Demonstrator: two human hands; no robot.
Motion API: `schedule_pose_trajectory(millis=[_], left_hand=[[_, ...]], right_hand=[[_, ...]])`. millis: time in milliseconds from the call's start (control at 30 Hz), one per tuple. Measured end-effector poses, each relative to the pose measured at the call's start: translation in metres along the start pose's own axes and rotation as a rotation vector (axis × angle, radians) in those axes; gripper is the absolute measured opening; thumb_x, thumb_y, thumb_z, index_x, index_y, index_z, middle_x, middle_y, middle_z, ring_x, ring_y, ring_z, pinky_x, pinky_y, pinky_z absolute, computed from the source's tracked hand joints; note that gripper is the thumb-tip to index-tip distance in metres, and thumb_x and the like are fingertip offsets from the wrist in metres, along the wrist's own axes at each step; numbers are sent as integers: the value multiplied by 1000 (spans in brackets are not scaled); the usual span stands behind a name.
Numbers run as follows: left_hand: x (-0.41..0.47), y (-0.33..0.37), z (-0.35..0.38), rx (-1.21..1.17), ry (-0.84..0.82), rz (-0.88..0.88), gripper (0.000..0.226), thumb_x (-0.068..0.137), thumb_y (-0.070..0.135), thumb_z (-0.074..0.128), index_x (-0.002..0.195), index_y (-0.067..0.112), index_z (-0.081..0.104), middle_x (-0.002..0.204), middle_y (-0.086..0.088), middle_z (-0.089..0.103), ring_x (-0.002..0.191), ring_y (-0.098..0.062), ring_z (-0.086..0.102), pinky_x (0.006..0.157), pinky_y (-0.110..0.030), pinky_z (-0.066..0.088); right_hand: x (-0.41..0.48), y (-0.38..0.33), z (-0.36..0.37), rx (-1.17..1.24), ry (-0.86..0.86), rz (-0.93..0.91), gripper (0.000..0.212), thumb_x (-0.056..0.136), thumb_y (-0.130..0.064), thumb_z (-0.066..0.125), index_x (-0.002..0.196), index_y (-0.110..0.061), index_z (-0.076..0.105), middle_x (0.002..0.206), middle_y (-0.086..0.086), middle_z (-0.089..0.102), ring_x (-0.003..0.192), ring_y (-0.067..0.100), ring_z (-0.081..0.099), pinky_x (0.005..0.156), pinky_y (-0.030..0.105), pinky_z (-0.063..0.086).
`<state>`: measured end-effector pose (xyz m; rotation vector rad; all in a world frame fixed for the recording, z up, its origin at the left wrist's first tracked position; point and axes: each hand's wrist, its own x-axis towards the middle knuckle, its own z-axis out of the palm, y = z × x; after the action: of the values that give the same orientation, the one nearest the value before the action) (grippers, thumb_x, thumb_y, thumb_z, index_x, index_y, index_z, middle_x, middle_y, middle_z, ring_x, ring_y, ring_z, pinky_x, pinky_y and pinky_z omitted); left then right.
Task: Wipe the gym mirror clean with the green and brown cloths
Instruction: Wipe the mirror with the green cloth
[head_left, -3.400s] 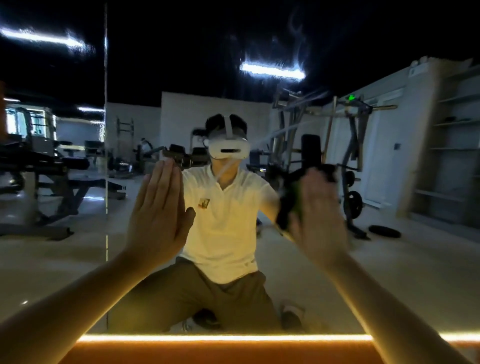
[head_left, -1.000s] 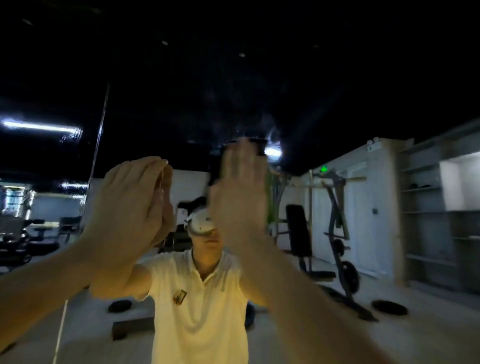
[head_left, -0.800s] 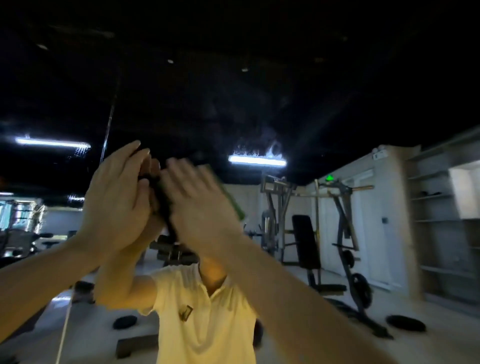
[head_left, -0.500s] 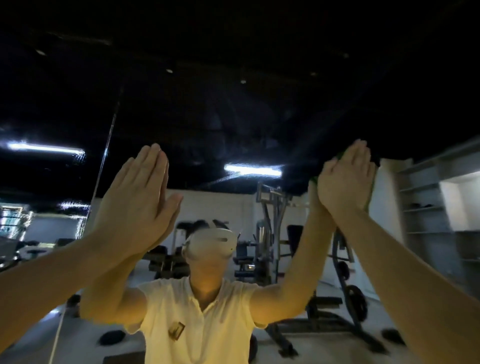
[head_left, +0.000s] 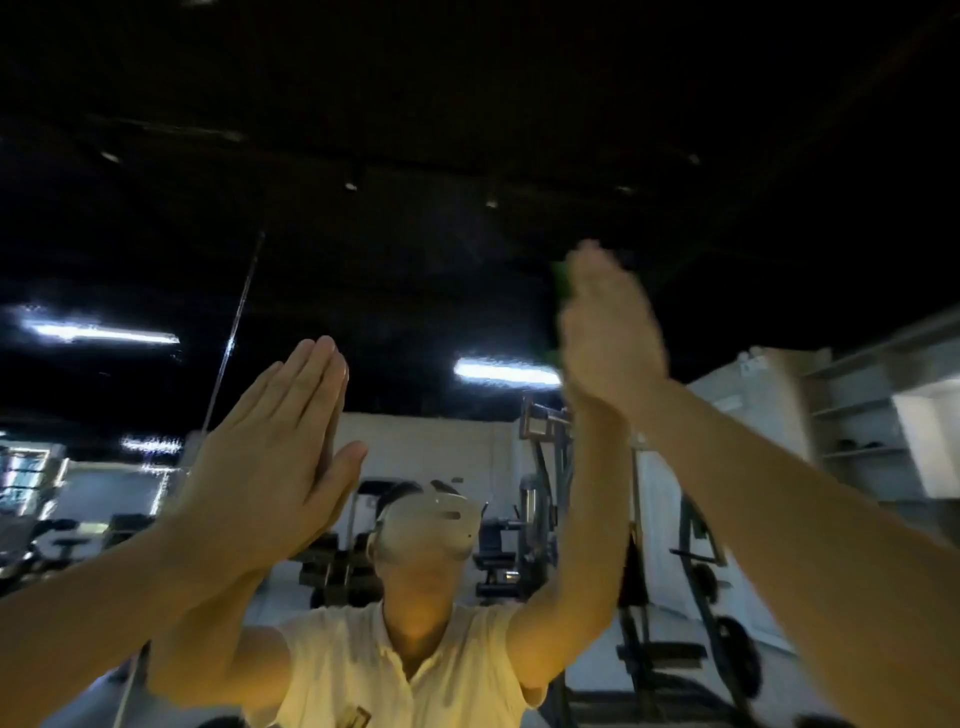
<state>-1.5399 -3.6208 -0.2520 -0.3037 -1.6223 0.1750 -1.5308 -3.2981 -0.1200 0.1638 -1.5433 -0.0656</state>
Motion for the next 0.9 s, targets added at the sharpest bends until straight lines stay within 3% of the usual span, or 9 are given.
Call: schedule_pose_trajectory(millis=[100,167,267,433,500,567,667,767,900], left_hand=[[2,-3,-3,-3,-6,-2,82,104,62,16,163,6,16,172,-12,13,160,-23,10,128,-47,19],[3,-7,-8,-13,-5,10,82,103,64,20,162,8,21,171,-10,18,158,-22,14,128,-44,17],[4,-16,-18,-47,27,2,77,102,56,27,160,6,30,167,-12,28,156,-24,22,126,-46,18],[-14,-42,-29,-142,166,-253,63,98,33,31,147,-4,45,155,-24,42,143,-38,38,120,-56,30],[-26,-58,-32,-184,190,-364,60,99,32,33,143,-7,47,151,-28,45,143,-40,39,120,-57,31],[-39,-75,-33,-212,173,-433,66,100,36,35,150,-7,40,157,-28,39,148,-40,33,123,-55,26],[-57,-93,-32,-151,35,-381,84,100,58,26,158,-3,29,167,-20,26,155,-34,25,126,-51,22],[-69,-97,-32,-132,-88,-324,96,93,75,14,163,9,8,170,-3,1,160,-20,3,129,-44,13],[-75,-101,-29,-128,-87,-295,91,96,74,8,164,14,4,171,1,-4,159,-13,-4,130,-40,9]], right_hand=[[7,48,-7,-27,-27,450,59,107,-26,28,160,1,22,167,21,22,155,33,21,127,47,17],[16,23,-1,-58,-8,470,58,105,-26,28,153,6,35,160,27,33,150,39,29,122,50,23],[27,-63,5,-90,-50,186,59,100,-26,33,150,5,41,159,27,35,149,43,28,120,52,25],[0,-204,-1,100,-100,-400,66,102,-29,39,161,-4,24,170,16,16,157,29,13,127,45,6],[-24,-226,-1,101,-201,-742,63,106,-31,35,163,-11,18,172,8,12,159,22,8,126,38,-5],[-24,-217,1,68,-238,-895,61,108,-33,34,164,-14,19,172,5,13,159,19,9,124,34,-9],[24,-180,4,104,-111,-569,61,102,-21,43,160,-5,29,169,14,24,155,28,23,126,38,6],[67,-157,3,-24,-112,-169,62,109,-30,27,163,-5,12,172,13,7,159,26,8,128,41,3],[56,-210,12,53,-65,-182,60,108,-31,28,160,-2,24,169,19,20,158,30,13,129,45,4]])
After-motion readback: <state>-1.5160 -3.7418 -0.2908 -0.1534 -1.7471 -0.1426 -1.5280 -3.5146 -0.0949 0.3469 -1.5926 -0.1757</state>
